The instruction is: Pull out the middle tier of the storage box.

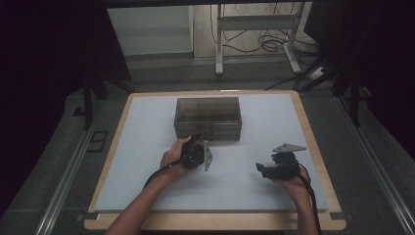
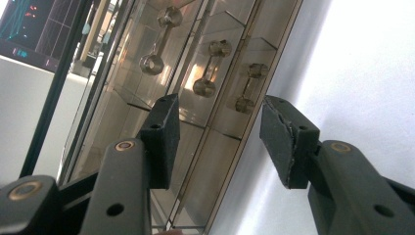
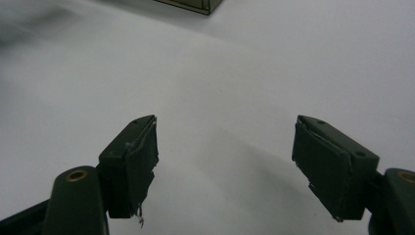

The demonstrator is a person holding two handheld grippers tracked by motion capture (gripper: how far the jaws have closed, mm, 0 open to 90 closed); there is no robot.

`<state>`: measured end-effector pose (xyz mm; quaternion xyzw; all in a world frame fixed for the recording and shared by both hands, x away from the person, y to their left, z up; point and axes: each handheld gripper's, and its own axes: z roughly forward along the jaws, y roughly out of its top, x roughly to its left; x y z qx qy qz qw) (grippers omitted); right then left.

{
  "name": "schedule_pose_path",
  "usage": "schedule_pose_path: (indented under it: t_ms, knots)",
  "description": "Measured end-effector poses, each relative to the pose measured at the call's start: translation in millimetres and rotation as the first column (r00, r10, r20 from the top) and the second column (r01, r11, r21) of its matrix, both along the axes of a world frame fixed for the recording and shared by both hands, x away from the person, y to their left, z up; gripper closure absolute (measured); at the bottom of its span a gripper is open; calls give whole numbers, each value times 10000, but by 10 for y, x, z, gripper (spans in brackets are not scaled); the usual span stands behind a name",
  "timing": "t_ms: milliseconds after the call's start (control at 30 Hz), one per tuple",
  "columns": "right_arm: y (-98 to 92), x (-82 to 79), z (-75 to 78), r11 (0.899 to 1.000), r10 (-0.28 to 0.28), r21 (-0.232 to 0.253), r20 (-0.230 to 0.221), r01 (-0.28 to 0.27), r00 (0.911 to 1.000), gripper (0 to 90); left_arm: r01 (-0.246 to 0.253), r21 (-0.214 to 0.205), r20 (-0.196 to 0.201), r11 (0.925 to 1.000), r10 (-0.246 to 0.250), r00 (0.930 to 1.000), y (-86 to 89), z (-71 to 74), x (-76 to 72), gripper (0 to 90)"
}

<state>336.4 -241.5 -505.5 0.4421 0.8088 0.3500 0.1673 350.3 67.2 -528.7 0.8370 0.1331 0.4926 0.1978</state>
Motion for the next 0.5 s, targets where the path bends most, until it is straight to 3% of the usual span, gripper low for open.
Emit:
schedule_pose_path:
  t_ms: [200, 500]
  knots:
    - [-3, -2, 5, 10000, -10, 10, -1, 10, 10000, 245, 50, -126, 32, 9999, -49, 10000, -20, -11, 7, 507]
    - [-13, 0, 6, 10000, -52, 30, 3, 52, 10000, 245, 145, 95, 228, 9998, -147, 9996, -98, -35, 6, 515]
